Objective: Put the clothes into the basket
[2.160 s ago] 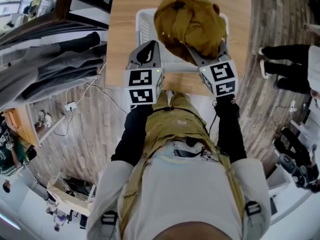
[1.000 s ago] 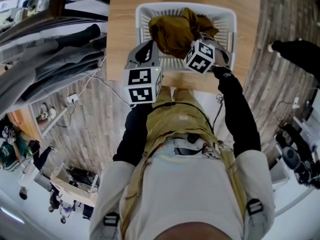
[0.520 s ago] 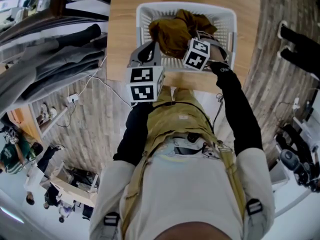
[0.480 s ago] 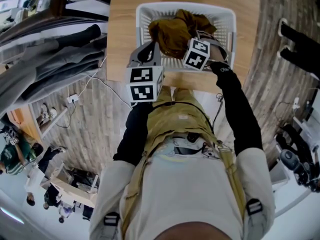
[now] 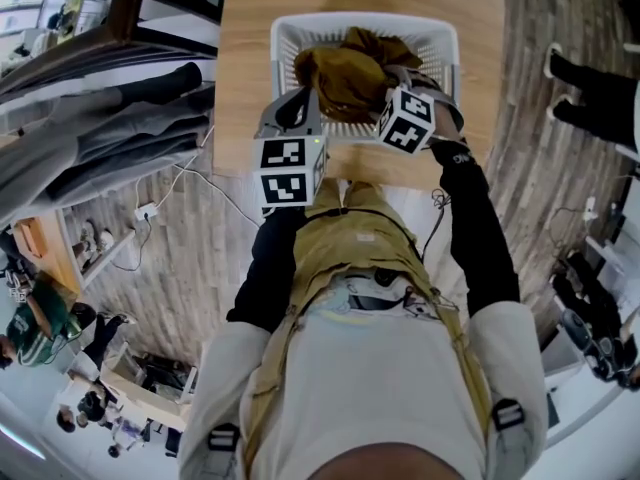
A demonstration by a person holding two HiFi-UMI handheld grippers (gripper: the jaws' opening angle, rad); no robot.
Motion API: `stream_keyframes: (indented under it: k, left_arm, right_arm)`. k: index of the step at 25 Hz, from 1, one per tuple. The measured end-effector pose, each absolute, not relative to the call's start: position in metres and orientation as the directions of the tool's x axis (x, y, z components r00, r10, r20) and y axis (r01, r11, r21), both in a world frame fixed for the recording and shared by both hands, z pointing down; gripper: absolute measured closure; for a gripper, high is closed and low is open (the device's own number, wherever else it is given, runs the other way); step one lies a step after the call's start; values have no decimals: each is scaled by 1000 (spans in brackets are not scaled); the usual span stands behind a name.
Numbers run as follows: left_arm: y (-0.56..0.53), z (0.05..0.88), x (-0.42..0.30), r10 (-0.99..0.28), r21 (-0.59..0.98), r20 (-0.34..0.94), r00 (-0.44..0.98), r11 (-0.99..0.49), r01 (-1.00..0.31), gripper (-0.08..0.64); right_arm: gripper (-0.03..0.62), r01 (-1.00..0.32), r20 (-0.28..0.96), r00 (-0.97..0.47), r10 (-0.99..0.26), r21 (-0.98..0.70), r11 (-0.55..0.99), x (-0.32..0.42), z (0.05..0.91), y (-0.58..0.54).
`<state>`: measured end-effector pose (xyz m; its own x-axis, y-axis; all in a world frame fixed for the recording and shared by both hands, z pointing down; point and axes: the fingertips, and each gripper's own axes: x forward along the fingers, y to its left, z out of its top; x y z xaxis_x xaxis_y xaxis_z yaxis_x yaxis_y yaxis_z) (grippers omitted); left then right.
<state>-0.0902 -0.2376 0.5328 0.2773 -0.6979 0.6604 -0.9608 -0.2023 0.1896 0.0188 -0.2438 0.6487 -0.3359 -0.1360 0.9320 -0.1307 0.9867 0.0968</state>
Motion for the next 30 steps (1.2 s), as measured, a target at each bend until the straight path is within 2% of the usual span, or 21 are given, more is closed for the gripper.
stream_keyframes:
  k: [7,14,16,21,24,30]
  left_arm:
    - [-235,512,-83,-724,172,625,293,-239,-956,560]
    - [-234,478,-67,-754,161,564,336,-298,-941,560]
    - [-234,466,-64,-763,157,547,345,-311,-937,560]
    - [-243,434,-54,-792,158,479,379,-347,-925,560]
    - [-242,418,-50,-804,148,446,392,-366,-919,560]
    - [-249,380,-51,-843,117,367,394,-378,-918,560]
  right_arm:
    - [238,-277,876,-412,-252,143,950,36,595,-246]
    - [240,-487,735,-519,-436,165,858,40,523,-245]
    - [258,-544,690,-549,-471,132,829,41,504,-243]
    - [372,-682,544,-576,-610,92,726,51,452,-251]
    - [474,-736,460,-564,-686,96,670,53,422,-250]
    - [568,-807,300,-543,-784,69,586,53,359,-250]
